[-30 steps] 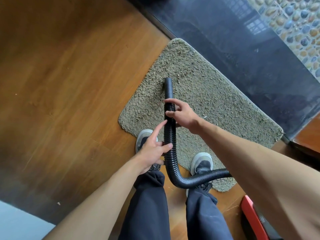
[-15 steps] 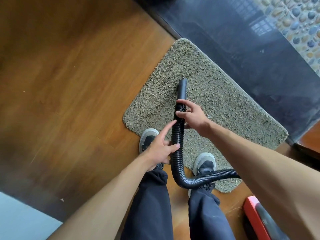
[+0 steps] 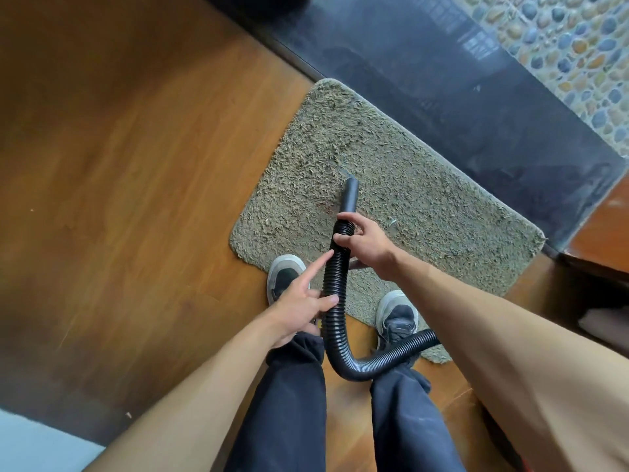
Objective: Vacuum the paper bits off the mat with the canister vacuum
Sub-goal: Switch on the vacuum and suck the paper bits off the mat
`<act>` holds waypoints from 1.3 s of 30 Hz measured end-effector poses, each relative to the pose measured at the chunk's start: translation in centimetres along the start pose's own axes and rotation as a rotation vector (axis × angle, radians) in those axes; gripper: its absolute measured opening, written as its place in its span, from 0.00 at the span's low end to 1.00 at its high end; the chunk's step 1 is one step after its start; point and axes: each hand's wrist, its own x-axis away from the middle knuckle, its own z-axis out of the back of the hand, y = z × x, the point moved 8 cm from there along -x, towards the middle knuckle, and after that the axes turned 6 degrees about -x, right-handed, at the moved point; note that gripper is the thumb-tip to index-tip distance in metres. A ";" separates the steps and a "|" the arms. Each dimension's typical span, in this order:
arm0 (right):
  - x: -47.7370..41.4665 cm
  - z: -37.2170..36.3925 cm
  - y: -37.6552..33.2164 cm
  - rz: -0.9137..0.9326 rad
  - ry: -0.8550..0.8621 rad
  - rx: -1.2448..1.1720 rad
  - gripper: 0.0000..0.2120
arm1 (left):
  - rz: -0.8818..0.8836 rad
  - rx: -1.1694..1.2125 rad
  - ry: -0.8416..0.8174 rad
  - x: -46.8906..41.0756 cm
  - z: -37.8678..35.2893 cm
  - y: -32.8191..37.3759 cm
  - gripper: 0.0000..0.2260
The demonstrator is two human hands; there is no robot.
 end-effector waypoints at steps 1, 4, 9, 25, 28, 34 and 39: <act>0.2 0.5 0.5 -0.002 0.014 -0.019 0.23 | 0.009 -0.018 -0.009 0.0 -0.4 0.0 0.32; 0.5 1.7 2.2 -0.008 0.047 -0.098 0.22 | 0.037 -0.082 -0.015 -0.2 -1.3 -0.4 0.33; 1.1 3.0 4.8 -0.007 0.068 -0.192 0.22 | 0.080 -0.140 -0.021 -0.7 -2.8 -1.7 0.32; 2.9 8.6 11.2 0.020 0.095 -0.360 0.20 | 0.103 -0.338 -0.038 -2.7 -8.3 -3.7 0.32; 3.3 9.3 11.9 0.027 0.106 -0.389 0.21 | 0.110 -0.357 -0.037 -2.7 -9.1 -3.6 0.32; 3.9 9.5 11.9 0.027 0.090 -0.414 0.22 | 0.097 -0.365 0.005 -2.1 -9.9 -3.5 0.32; 3.6 7.6 10.8 0.041 0.017 -0.378 0.21 | 0.081 -0.327 0.092 -0.8 -9.3 -3.7 0.31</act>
